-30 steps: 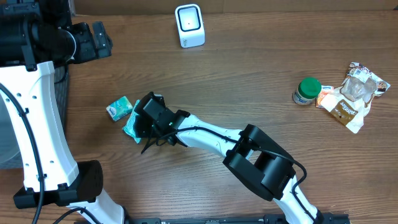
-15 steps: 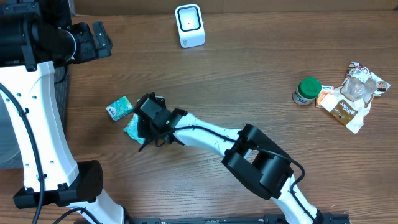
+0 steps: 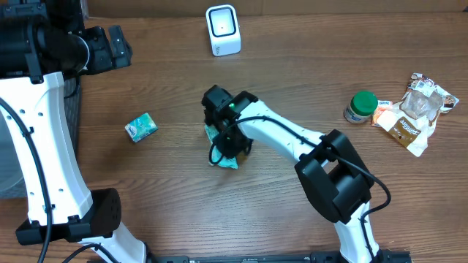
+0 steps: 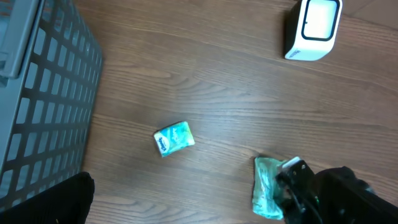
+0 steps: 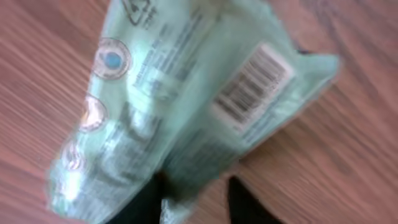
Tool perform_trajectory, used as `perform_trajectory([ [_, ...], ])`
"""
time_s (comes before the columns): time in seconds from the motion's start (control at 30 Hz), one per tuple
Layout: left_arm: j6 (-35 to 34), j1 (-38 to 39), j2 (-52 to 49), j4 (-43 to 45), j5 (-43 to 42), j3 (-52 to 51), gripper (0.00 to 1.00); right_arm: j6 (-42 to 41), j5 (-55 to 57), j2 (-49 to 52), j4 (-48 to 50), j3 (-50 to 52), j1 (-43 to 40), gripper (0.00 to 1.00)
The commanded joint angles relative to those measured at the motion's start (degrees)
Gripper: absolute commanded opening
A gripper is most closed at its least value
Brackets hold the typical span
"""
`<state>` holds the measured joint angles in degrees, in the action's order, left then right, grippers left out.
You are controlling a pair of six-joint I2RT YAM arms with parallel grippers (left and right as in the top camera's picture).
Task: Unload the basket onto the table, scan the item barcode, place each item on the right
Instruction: 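Lift the green pack and set it down flipped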
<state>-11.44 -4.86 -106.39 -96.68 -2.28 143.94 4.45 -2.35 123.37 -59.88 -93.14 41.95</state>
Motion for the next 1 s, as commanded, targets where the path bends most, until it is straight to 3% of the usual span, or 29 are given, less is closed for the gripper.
perform_trajectory([
  [0.0,0.96,0.37,-0.20,-0.11,0.37,0.55,1.00,12.35,9.46,-2.58,0.20,0.33,-0.50,0.38],
  [0.17,0.96,0.37,-0.20,-0.11,0.37,0.55,1.00,6.32,8.13,-4.24,-0.15,-4.96,-0.57,0.41],
  [0.37,0.96,0.37,-0.20,-0.11,0.37,0.55,1.00,1.42,-9.51,-5.14,-0.66,-10.54,-0.52,0.42],
  [0.57,0.96,0.37,-0.20,-0.11,0.37,0.55,0.99,-17.92,-12.09,-5.11,-5.25,-10.32,-3.30,0.43],
  [0.73,0.96,0.37,-0.20,-0.11,0.37,0.55,1.00,-15.74,-29.33,-5.07,-6.45,-8.35,-4.76,0.46],
  [0.97,0.96,0.39,-0.20,-0.11,0.37,0.55,1.00,-17.92,-29.20,-5.05,-0.55,0.48,-1.31,0.45],
])
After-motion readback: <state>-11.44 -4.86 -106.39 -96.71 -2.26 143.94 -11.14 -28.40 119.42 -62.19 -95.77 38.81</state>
